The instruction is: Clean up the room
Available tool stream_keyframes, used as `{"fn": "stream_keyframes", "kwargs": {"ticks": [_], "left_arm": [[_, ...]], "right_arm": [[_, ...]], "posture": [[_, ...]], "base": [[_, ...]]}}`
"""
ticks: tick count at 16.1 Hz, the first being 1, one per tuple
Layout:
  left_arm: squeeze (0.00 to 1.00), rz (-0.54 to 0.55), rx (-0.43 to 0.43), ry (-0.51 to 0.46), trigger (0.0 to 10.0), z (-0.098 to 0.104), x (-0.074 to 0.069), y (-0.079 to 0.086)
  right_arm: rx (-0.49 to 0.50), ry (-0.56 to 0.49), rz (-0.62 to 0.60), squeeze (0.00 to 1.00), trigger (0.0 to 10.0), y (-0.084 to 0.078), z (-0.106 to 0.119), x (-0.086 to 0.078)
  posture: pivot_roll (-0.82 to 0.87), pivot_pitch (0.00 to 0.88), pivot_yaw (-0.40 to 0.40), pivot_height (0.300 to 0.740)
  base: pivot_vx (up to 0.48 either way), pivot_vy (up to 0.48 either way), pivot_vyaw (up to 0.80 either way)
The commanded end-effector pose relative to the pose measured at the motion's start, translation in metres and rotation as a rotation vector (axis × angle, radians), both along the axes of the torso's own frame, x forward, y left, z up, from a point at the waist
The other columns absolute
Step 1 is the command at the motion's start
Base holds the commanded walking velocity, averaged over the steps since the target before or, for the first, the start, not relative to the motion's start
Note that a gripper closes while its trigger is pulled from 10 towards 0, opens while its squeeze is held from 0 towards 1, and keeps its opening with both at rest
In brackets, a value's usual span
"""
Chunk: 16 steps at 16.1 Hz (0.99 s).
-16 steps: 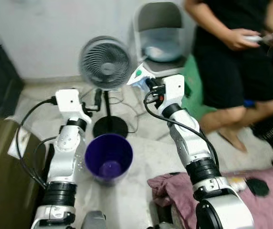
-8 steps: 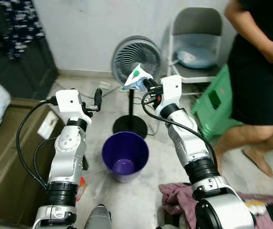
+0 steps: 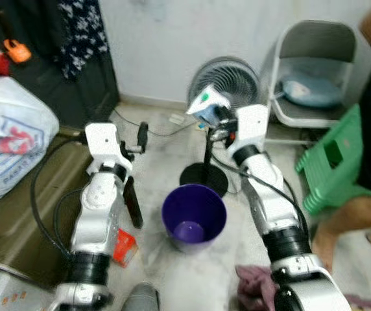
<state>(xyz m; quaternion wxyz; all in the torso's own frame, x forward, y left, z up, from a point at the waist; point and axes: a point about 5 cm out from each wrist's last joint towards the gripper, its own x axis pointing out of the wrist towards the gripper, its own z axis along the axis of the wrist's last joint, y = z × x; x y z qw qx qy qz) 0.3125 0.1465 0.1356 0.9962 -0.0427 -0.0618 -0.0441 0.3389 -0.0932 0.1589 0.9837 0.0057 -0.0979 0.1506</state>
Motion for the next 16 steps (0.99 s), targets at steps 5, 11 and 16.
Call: {"fn": "stream_keyframes", "kwargs": {"ticks": [5,11,16], "left_arm": [[0.0,-0.048,0.001,0.007,10.0,0.0,-0.006,-0.005],[0.0,-0.147,0.004,0.018,10.0,-0.002,-0.022,-0.012],[0.0,-0.166,0.012,0.052,10.0,-0.007,-0.034,-0.009]], "right_arm": [[0.001,0.026,-0.048,0.0,10.0,-0.005,-0.005,-0.006],[0.043,0.121,-0.162,0.0,10.0,-0.019,-0.019,-0.018],[0.08,0.17,-0.226,0.0,10.0,-0.03,-0.028,-0.034]], "posture": [[0.03,0.0,-0.011,0.74],[0.03,0.0,-0.005,0.74],[0.01,0.013,0.019,0.74]], "base": [[0.0,0.0,0.43],[0.0,0.0,-0.51],[0.0,0.0,-0.12]]}}
